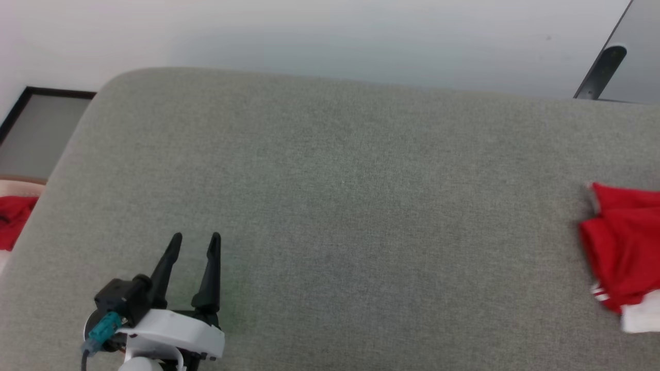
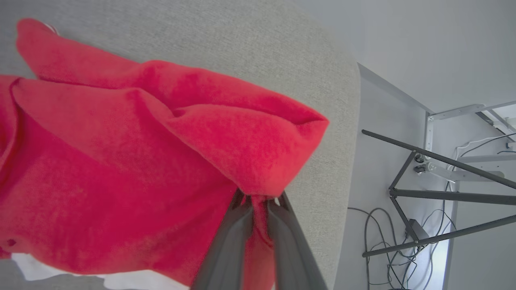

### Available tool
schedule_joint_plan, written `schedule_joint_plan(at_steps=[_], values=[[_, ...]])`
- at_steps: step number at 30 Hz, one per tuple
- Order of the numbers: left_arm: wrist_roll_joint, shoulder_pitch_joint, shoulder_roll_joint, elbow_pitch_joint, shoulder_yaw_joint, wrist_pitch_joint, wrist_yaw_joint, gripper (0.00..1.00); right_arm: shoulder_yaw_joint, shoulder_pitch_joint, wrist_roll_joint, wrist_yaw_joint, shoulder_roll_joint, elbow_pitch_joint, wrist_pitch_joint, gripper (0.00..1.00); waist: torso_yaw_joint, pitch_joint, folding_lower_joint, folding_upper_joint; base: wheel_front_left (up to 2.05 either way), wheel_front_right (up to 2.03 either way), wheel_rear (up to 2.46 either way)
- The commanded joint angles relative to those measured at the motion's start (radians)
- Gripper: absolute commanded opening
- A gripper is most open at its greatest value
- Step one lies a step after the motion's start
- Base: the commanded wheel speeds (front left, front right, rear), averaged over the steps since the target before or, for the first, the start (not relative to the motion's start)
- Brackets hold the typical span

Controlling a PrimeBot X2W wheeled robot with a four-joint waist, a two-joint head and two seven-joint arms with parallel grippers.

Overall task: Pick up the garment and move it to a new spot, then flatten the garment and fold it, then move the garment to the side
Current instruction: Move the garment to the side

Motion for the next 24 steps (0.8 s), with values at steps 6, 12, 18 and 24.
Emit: schedule_joint_plan(at_steps=[6,12,18,24], values=[[-0.005,-0.030,0.006,-0.001,-0.017,-0.001,-0.002,1.00,0.039,-0.058,-0.043,-0.002,-0.084,0.053,-0.045,0.00,0.003,0.043,0.0000,0.0000,0.00,0.00,0.00],[-0.009,-0.059,0.011,-0.003,-0.036,-0.001,-0.002,1.00,0.061,-0.104,-0.088,-0.002,-0.126,0.119,-0.083,0.00,0.013,0.082,0.0000,0.0000,0.00,0.00,0.00],[-0.007,-0.084,0.015,-0.004,-0.050,-0.001,-0.002,1.00,0.045,-0.134,-0.116,-0.002,-0.097,0.205,-0.109,0.00,0.024,0.113,0.0000,0.0000,0.00,0.00,0.00],[-0.004,-0.103,0.013,0.004,-0.064,-0.001,-0.002,1.00,0.028,-0.151,-0.165,-0.002,-0.054,0.277,-0.138,0.05,0.033,0.125,0.0000,0.0000,0.00,0.00,0.00]])
